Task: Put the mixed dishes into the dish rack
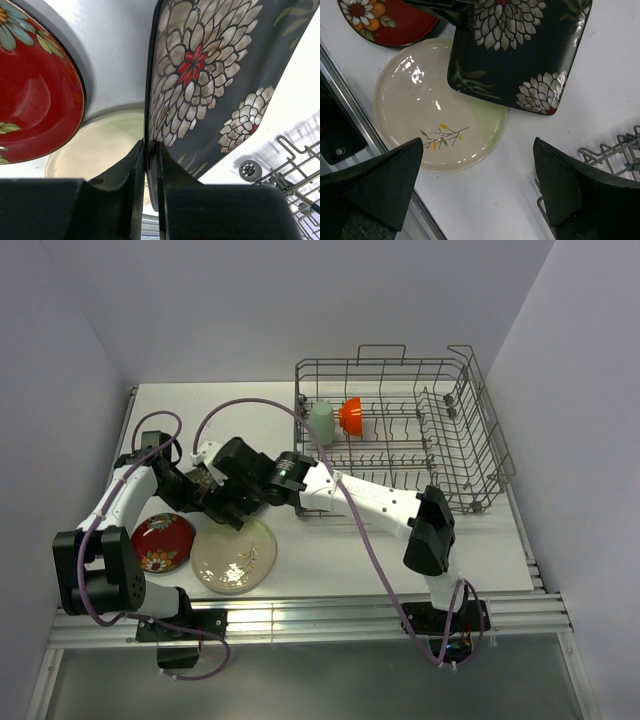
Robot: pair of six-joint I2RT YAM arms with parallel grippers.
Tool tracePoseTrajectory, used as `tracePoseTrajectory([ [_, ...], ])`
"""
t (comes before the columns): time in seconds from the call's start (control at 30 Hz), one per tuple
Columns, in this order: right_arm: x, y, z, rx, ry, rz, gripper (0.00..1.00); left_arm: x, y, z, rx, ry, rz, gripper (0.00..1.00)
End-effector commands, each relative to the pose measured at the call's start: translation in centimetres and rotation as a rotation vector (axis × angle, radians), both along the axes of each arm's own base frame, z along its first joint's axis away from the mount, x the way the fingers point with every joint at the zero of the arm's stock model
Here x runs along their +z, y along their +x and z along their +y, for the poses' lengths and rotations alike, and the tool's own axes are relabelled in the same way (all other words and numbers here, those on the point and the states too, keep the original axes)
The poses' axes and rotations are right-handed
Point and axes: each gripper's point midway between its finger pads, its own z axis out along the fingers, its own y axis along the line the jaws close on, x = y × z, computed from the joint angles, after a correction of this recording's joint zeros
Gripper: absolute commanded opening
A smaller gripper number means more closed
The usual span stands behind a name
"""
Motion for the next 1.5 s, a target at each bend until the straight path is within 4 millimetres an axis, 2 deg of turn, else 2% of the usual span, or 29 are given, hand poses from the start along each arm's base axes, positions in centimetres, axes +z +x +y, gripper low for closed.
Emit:
tracePoseTrajectory([
  [0.0,2.2,0.8,2.2,0.012,0.080,-0.099,0.98,0.8,-0.9,-0.3,-0.002,-0.003,0.009,0.00],
  [0.17,1.0,0.3,3.0,0.033,0.073,-0.169,0.98,1.7,0.5,-0.5,0.010,-0.019,-0.016,0.00],
  [0.5,-2.2,1.8,4.3,0.055,0.033,-0.231,0.95,3.1,1.4,-1.2,0.017,-0.064,-0.048,0.00],
  [0.67,-2.5,3.2,4.9,0.045,0.010,-0.293,0.94,3.6,1.8,-1.3,0.024,-0.077,-0.063,0.00],
  [0.87,-4.4,3.6,5.4,0.054,-0.002,-0.300,0.94,3.9,2.1,-1.9,0.031,-0.112,-0.069,0.00],
  [1.07,-5.9,3.8,6.1,0.056,-0.009,-0.298,0.93,4.3,2.0,-1.8,0.031,-0.104,-0.059,0.00],
  [1.13,-5.8,4.2,6.3,0.044,-0.008,-0.312,0.93,4.5,1.8,-2.1,0.032,-0.125,-0.058,0.00],
  [1.3,-7.2,5.5,6.2,0.002,-0.035,-0.374,0.91,4.9,1.4,-2.4,0.026,-0.137,-0.043,0.00],
  [1.47,-6.7,7.3,6.2,-0.087,0.000,-0.462,0.89,4.6,0.7,-3.2,0.034,-0.184,-0.006,0.00],
])
